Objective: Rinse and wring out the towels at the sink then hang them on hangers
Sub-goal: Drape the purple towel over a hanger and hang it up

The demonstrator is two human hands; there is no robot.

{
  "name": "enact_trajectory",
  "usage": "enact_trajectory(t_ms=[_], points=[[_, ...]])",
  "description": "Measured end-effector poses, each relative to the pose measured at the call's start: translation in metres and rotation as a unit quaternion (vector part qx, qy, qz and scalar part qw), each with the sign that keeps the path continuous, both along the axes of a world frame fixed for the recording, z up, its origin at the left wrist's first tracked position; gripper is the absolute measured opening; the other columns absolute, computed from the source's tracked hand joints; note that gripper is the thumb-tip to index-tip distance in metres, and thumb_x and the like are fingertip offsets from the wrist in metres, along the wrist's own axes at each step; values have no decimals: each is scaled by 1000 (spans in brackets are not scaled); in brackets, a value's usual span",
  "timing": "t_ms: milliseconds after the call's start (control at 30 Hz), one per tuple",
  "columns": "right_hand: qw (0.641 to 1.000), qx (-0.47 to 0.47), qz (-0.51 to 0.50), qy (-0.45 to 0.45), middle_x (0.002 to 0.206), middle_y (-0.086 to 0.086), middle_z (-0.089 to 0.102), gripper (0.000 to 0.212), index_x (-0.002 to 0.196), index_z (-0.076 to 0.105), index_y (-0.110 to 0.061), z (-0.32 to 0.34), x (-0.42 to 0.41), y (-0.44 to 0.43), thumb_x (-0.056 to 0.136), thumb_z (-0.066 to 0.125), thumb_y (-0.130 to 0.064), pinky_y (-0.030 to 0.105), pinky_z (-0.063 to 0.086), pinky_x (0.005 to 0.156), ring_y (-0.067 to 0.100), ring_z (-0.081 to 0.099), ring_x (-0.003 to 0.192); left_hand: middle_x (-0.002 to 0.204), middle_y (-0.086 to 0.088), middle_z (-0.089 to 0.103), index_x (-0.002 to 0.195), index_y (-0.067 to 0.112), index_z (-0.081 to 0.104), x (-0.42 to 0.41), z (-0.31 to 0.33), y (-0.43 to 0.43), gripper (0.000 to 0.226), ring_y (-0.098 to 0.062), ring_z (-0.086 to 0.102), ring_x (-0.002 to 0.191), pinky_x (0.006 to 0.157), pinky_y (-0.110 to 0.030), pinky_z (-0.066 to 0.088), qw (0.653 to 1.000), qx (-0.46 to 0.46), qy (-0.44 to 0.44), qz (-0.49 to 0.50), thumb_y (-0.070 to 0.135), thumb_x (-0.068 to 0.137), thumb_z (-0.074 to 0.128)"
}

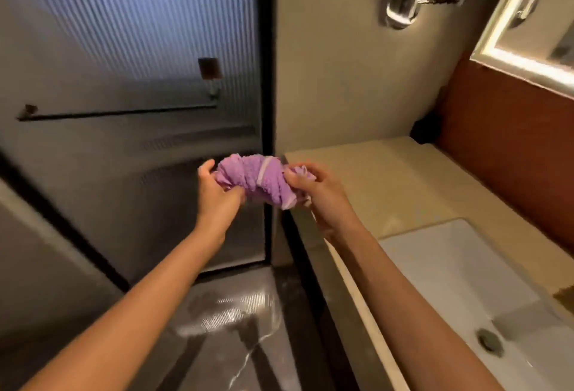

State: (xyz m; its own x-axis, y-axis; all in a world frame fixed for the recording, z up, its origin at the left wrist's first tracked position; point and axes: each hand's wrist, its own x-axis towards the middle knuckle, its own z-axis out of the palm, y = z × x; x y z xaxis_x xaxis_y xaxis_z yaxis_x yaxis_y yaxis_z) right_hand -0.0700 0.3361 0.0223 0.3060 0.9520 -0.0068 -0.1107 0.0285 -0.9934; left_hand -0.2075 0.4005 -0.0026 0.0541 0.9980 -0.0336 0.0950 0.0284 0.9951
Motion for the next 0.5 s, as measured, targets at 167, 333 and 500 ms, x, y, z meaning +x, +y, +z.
enact_trajectory(t_ms=[167,333,500], points=[[979,56,185,-63,75,-7,60,11,81,64,-8,13,-143,42,83,62,3,8,44,66,-4,55,72,83,-8,61,87,16,55,-146,30,-23,21,-20,64,70,67,-39,54,950,-126,-259,120,32,94,42],[903,90,405,-111,100,11,65,11,90,69,-6,14,-331,54,80,68,-2,11,45,80,-8,58,83,90,-7,68,107,14,62,-315,26,-59,25,-22,66,80,66,-35,55,912,-31,-229,339,28,88,59],[832,102,537,-93,86,1,61,8,90,69,-7,13,-525,30,84,65,-5,9,46,62,-1,57,71,103,-12,65,116,13,58,-493,21,-110,28,-24,65,88,63,-30,55,840,41,-224,493,23,89,58]])
